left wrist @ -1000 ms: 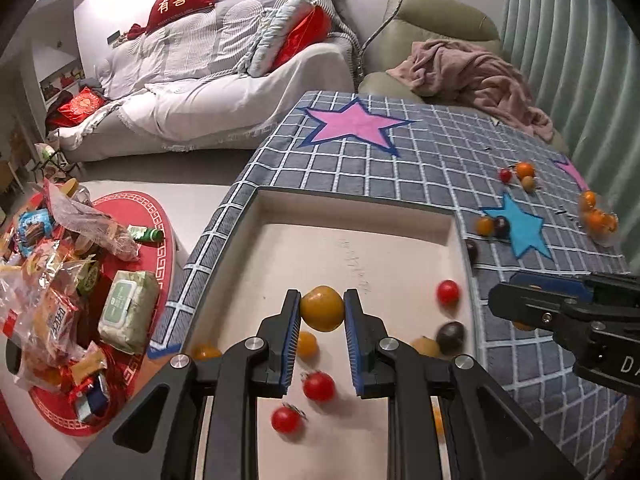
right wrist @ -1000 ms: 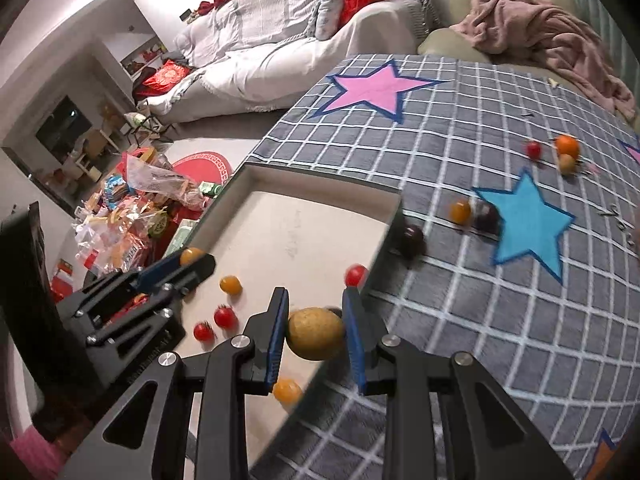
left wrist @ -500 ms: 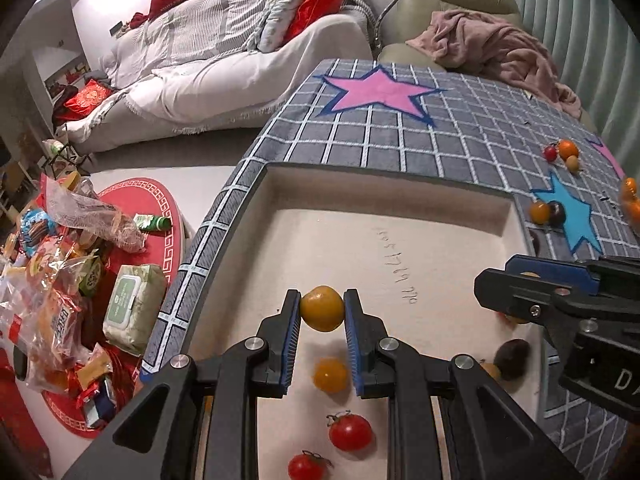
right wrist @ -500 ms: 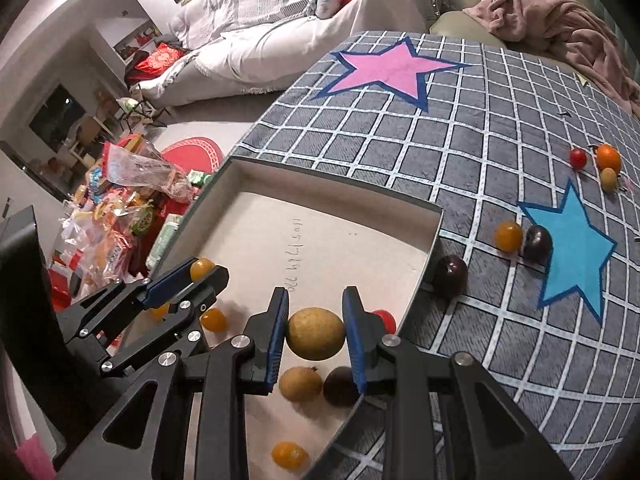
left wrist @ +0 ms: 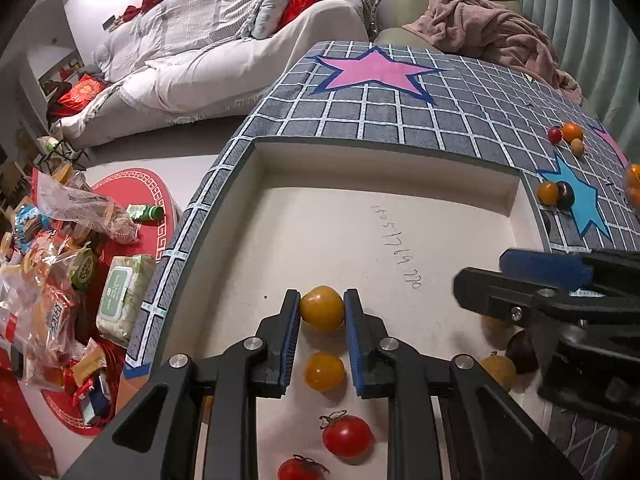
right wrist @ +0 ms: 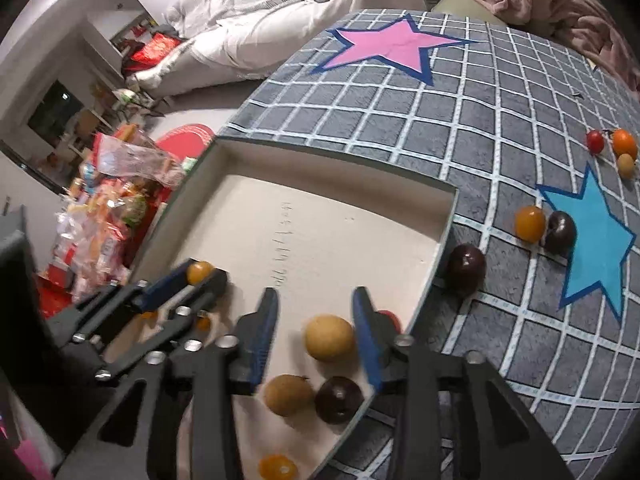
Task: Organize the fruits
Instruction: 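Open the left tool to drop the yellow tomato while the right tool drops the brown fruit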
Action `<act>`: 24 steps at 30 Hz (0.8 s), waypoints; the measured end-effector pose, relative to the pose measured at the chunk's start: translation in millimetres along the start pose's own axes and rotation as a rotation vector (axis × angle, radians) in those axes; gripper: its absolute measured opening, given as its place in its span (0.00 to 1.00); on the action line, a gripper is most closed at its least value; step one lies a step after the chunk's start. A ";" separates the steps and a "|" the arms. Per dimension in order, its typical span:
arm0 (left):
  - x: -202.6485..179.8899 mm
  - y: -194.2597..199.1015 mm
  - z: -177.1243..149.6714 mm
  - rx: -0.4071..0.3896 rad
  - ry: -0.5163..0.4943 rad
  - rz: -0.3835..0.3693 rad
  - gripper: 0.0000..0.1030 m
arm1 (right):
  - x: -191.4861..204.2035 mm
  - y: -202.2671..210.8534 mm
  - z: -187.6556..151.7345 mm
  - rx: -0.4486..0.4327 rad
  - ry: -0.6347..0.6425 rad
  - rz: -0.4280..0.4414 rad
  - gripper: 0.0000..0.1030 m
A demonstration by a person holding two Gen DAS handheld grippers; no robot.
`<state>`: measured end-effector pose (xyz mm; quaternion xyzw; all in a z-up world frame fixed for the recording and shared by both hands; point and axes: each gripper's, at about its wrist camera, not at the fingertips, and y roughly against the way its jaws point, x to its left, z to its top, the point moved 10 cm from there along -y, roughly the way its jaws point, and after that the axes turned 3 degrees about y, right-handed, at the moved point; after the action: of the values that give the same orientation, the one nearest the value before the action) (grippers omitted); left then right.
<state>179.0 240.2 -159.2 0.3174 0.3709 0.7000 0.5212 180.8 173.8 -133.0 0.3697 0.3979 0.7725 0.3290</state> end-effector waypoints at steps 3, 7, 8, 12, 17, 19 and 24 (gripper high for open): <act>-0.9 0.4 -2.0 0.008 -0.004 0.003 0.23 | 8.4 5.1 0.6 -0.009 0.020 0.005 0.67; 2.7 8.9 -0.2 -0.026 -0.003 0.022 0.92 | 6.8 12.3 0.3 -0.018 0.006 0.001 0.77; 4.3 17.7 3.4 -0.078 -0.006 0.041 0.92 | 6.0 14.3 -0.3 -0.017 -0.003 0.003 0.78; 0.2 23.5 3.0 -0.068 -0.026 0.035 0.92 | 6.3 22.4 -0.8 -0.017 0.000 -0.012 0.84; -0.6 34.8 -0.3 -0.055 0.001 -0.004 1.00 | 2.6 34.5 -2.0 -0.019 0.012 -0.084 1.00; 1.0 40.2 -2.7 -0.049 0.003 -0.001 1.00 | 2.2 38.3 -3.8 -0.015 0.008 -0.074 1.00; 2.8 48.6 -13.2 -0.015 0.016 -0.004 1.00 | 3.0 48.0 -13.4 0.005 0.037 -0.125 1.00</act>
<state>143.3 231.5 -124.6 0.3072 0.3706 0.7041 0.5221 157.8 148.8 -96.4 0.3307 0.4280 0.7562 0.3682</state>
